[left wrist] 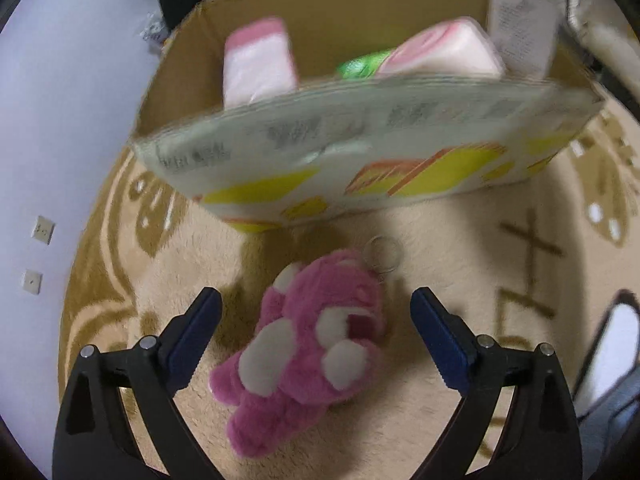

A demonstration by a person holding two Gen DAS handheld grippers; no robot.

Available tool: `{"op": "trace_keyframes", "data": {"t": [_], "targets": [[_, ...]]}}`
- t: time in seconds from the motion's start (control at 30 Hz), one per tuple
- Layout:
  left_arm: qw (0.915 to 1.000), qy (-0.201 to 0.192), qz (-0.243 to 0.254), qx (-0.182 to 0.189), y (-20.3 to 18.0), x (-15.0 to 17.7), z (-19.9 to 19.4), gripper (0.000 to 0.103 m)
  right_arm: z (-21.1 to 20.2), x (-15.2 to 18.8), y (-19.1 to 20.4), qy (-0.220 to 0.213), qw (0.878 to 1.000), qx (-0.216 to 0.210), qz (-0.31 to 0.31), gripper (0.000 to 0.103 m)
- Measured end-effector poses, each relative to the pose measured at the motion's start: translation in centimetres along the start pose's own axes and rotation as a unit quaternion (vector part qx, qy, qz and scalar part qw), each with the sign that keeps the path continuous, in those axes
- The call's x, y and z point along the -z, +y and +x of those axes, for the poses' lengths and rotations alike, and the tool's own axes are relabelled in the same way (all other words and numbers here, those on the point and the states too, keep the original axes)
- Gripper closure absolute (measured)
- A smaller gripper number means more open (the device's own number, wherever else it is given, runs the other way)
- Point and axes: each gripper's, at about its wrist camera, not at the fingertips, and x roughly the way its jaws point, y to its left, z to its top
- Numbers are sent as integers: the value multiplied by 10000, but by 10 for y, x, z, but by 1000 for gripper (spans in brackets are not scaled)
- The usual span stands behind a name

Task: Organize soft objects
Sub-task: 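Lift the pink bear with the left tool while the right tool carries the penguin over the box, then lower the penguin and pink bear into the box and open both tools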

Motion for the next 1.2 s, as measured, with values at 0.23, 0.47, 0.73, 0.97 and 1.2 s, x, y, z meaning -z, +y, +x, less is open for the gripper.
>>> {"op": "trace_keyframes", "data": {"t": [0.23, 0.47, 0.73, 0.97, 1.2], "targets": [[9976, 192, -394, 540, 12, 4, 20, 44, 10, 0, -1, 74, 10000, 0, -16, 66], [9968, 94, -549, 577, 21, 5, 7, 50, 19, 4, -8, 189, 9998, 41, 32, 66], [9918, -815, -871, 453, 54, 7, -65, 51, 24, 6, -12, 242, 9996, 68, 101, 66], [9759, -1876, -1038, 417, 78, -17, -127, 50, 26, 5, -11, 225, 9997, 73, 66, 65], [9682, -2226, -1034, 479, 78, -53, -136, 49, 28, 3, -12, 192, 9998, 84, 53, 63]]}}
